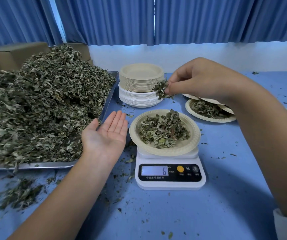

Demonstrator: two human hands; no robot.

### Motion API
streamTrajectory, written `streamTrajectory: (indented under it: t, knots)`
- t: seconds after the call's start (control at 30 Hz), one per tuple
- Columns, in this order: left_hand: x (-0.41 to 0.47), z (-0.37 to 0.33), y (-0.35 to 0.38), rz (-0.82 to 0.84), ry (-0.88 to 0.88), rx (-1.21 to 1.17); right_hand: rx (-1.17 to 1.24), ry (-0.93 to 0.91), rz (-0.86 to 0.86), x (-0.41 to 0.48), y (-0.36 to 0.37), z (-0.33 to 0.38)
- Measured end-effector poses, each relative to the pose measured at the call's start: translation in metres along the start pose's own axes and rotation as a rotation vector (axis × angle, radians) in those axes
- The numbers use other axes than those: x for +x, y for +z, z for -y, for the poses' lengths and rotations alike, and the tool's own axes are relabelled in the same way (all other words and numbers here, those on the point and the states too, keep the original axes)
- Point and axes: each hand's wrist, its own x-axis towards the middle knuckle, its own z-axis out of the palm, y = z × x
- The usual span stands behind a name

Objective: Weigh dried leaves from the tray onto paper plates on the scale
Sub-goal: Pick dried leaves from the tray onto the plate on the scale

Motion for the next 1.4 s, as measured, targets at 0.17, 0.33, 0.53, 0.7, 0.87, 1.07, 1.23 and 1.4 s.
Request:
streamTrajectory:
  t: [0.17,0.33,0.53,0.7,0.87,1.07,1.23,1.4]
  knots:
    - [0.000,0.000,0.000,-0.002,0.004,0.000,-0.004,-0.001,0.012,0.000,0.000,-0.001]
    - [0.000,0.000,0.000,-0.005,0.003,-0.001,0.021,0.037,0.053,0.002,0.006,-0.001]
    - [0.000,0.000,0.000,-0.008,0.003,0.001,0.020,0.059,0.100,0.001,0.016,0.001]
    - [-0.001,0.000,0.002,-0.015,-0.002,0.005,0.078,0.068,0.045,0.004,0.022,0.003]
    - [-0.003,0.001,0.004,-0.013,-0.022,-0.003,0.196,0.109,-0.064,0.010,0.050,0.012]
    - [-0.002,-0.003,0.004,-0.020,-0.030,-0.042,0.135,0.021,-0.015,0.052,0.111,0.063]
    - [0.000,-0.004,0.004,-0.040,-0.032,-0.120,-0.096,-0.090,0.115,0.085,0.161,0.095]
    - [0.003,-0.007,0.004,-0.033,-0.014,-0.139,-0.175,-0.126,0.142,0.085,0.166,0.096]
